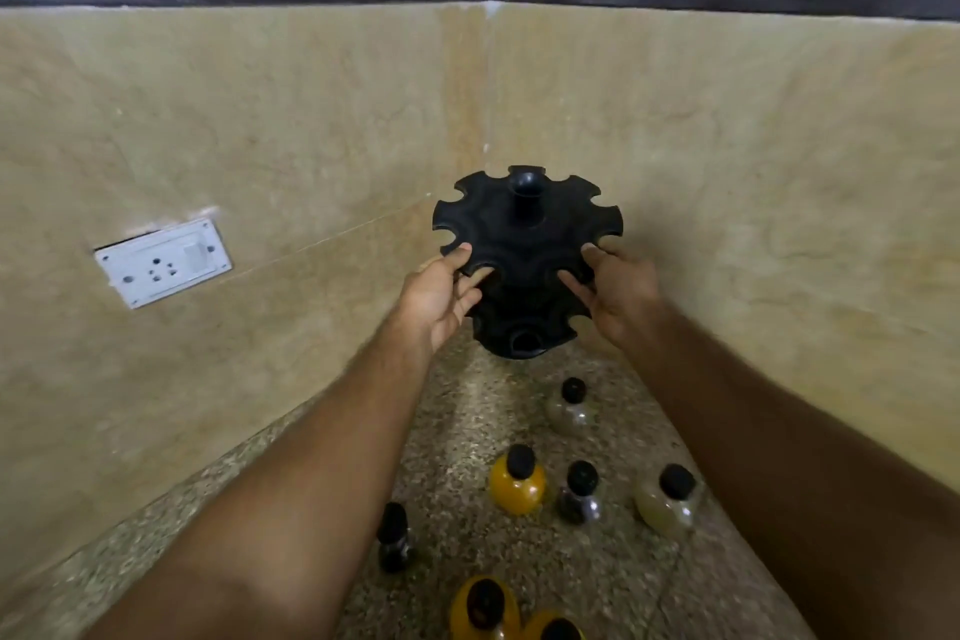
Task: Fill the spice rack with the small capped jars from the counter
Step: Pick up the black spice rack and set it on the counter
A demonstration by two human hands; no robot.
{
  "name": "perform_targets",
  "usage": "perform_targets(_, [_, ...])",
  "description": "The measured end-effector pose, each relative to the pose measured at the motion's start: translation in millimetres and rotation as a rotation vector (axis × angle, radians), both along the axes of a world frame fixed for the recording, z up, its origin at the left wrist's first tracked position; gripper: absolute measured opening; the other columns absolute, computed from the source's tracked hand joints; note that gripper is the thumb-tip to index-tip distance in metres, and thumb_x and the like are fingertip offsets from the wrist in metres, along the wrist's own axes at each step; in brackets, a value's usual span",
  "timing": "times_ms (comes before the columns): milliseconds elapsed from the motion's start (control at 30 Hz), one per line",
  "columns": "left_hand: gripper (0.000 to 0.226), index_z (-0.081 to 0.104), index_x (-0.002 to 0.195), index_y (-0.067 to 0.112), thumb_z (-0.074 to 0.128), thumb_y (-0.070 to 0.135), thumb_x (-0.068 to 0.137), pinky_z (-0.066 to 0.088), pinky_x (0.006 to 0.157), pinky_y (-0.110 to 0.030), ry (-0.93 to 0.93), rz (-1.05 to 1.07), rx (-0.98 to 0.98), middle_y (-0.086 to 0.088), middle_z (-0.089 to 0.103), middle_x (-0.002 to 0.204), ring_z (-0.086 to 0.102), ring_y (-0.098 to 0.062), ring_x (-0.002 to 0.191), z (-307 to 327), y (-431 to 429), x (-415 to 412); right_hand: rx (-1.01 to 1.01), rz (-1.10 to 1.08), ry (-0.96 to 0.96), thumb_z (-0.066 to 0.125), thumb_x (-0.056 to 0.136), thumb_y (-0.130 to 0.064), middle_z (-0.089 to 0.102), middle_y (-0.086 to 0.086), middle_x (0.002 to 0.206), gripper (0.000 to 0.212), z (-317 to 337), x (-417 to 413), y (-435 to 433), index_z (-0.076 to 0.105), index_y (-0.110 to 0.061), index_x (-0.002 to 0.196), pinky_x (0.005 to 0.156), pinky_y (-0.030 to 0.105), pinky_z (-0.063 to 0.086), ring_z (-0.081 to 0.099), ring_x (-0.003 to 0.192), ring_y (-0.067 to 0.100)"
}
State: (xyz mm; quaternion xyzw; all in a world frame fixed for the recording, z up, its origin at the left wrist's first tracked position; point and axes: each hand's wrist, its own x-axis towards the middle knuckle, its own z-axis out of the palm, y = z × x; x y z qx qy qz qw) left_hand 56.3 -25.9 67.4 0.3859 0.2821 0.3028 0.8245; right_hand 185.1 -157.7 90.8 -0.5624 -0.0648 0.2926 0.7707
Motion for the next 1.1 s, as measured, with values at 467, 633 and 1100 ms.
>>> perform_targets(467, [0.026, 0.058, 0.127, 0.018, 0.056, 0.020, 0.101, 0.047, 0.076, -0.027, -0.009, -0.538, 0.022, 0.000, 0.069, 0.114, 0.069, -0.011, 0.092, 6.4, -255.3, 16.1, 0.016, -0.535, -0.087, 0.051, 0.104, -0.007, 0.071, 0.008, 0.096, 0.015, 22.9, -76.9, -300.1, 0.063, -0.010, 0.098, 0.062, 0.029, 0.060, 0.070, 0.081, 0.018])
perform_targets(633, [0.025, 0.057, 0.127, 0.020, 0.054, 0.020, 0.102, 0.047, 0.081, -0.030, 0.090, -0.721, -0.037, 0.002, 0.066, 0.112, 0.066, -0.011, 0.092, -34.4, -334.1, 7.1, -0.051, -0.690, 0.020, 0.052, 0.104, -0.008, 0.068, 0.008, 0.103, 0.010, -21.4, -105.1, -380.5, 0.062, -0.009, 0.104, 0.068, 0.034, 0.062, 0.068, 0.091, 0.022])
perform_targets(1100, [0.015, 0.062, 0.112, 0.029, 0.058, 0.022, 0.100, 0.040, 0.104, -0.042, 0.223, -0.830, -0.035, -0.001, 0.066, 0.128, 0.069, -0.020, 0.106, -125.7, -396.7, -16.0, -0.066, -0.770, 0.200, 0.054, 0.103, -0.009, 0.069, 0.004, 0.115, 0.019, -138.4, -133.2, -455.6, 0.061, -0.016, 0.119, 0.081, 0.041, 0.061, 0.070, 0.093, 0.021])
